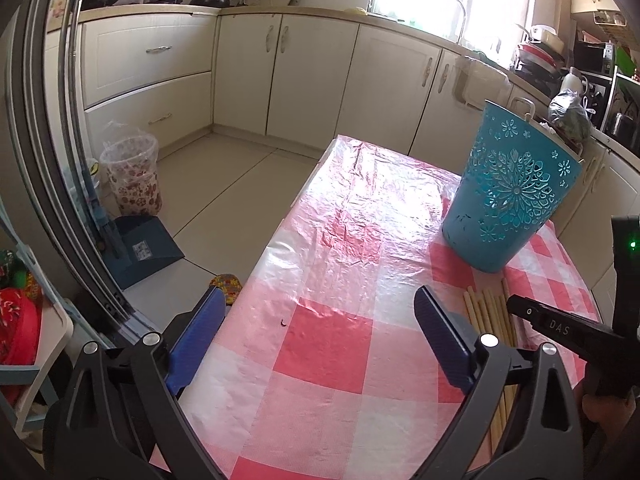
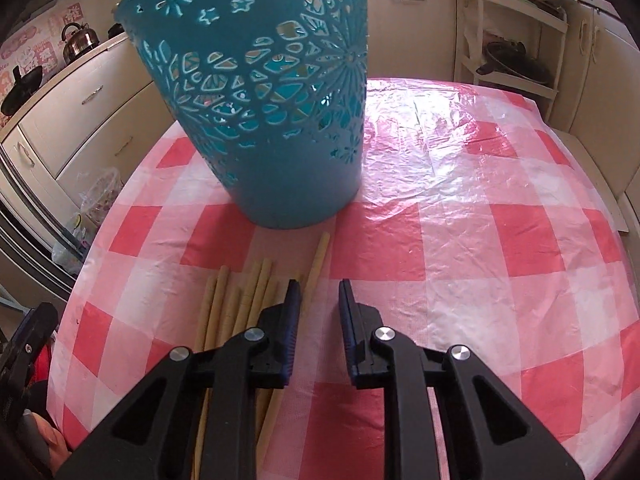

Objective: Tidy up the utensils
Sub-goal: 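Move the left tool to the stick bundle and grasp one stick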

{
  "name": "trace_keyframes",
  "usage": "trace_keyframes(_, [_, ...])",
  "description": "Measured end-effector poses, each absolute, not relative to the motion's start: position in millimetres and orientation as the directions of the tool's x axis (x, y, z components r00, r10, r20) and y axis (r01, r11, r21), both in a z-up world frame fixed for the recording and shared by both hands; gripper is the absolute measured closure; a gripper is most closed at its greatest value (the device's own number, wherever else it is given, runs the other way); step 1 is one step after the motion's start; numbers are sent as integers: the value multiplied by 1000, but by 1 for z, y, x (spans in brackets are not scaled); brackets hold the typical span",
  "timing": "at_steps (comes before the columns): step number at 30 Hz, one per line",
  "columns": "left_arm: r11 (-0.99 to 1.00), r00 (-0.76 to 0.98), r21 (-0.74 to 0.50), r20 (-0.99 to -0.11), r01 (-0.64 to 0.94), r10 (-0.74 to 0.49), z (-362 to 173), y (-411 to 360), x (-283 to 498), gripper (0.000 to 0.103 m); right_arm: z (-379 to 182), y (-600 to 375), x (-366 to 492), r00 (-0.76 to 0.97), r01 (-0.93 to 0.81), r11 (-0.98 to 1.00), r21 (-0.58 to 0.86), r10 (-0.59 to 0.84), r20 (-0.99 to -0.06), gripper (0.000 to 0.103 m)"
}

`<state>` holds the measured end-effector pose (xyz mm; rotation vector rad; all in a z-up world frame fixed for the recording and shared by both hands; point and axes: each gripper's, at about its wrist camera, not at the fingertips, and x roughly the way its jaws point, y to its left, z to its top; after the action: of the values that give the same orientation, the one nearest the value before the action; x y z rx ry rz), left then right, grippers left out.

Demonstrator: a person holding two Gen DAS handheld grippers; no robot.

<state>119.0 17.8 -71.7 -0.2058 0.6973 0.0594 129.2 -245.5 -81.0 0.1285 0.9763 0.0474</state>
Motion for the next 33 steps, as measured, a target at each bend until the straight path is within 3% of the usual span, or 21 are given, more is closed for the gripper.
trace_keyframes(5, [982, 764, -160, -644, -105, -23, -72, 13, 119, 12, -79, -242, 118, 545, -70, 996, 61, 90, -834, 94])
trace_keyframes(11, [990, 740, -140, -668, -20, -80, -75, -6, 121, 12, -76, -268, 87, 533, -156, 988, 1, 85, -842, 95])
trace_keyframes(18, [996, 658, -83, -748, 45, -92, -79, -47, 134, 12, -75, -299, 77, 528, -113, 983, 142, 181, -830, 95])
trace_keyframes(33, [999, 566, 42, -824, 29, 18, -98, -94, 161, 12, -77, -306, 72, 517, -129, 960, 248, 279, -809, 95])
